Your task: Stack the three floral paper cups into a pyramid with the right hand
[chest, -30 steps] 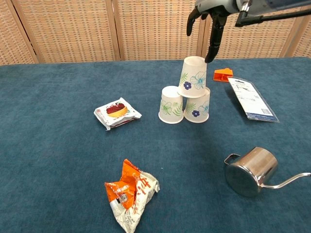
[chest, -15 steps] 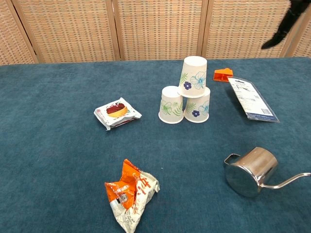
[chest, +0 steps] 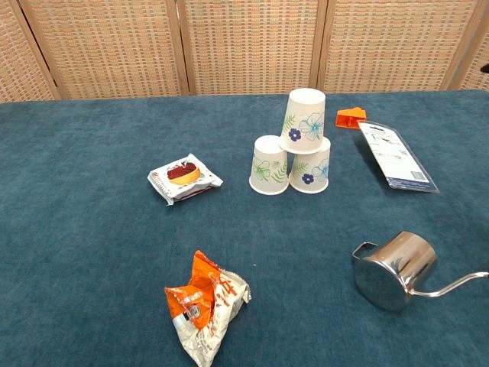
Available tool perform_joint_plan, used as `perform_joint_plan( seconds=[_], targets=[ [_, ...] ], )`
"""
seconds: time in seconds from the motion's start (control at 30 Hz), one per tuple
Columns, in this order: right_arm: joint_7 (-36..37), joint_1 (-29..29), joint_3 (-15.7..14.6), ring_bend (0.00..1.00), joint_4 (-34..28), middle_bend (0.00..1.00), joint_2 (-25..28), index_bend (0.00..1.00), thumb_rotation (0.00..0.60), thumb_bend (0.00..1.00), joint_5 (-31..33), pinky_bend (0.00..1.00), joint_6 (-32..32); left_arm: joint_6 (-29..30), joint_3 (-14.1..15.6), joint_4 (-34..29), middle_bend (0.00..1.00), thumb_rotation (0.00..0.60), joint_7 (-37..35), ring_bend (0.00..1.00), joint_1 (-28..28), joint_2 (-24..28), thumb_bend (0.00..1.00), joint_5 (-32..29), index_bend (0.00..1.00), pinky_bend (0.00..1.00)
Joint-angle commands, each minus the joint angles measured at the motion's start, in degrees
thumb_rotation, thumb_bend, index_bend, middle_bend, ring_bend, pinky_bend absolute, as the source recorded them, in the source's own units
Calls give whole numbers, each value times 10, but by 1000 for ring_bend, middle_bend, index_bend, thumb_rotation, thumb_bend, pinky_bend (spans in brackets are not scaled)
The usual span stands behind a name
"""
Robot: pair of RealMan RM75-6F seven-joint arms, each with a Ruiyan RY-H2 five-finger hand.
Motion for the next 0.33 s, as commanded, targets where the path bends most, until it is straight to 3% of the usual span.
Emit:
perform_joint_plan(
  seconds=[0.03, 0.33],
  targets=[
    [18, -27, 2, 0, 23, 0, -14, 0, 600, 42, -5, 0, 9, 0, 0, 0, 0, 600, 1, 0, 0, 0, 199, -1, 0, 0],
    [78, -79, 17, 0, 87, 0, -34, 0, 600, 42, 5, 0, -2, 3, 0, 4, 0, 600, 4, 0, 1, -2, 199, 3, 0, 0]
  ],
)
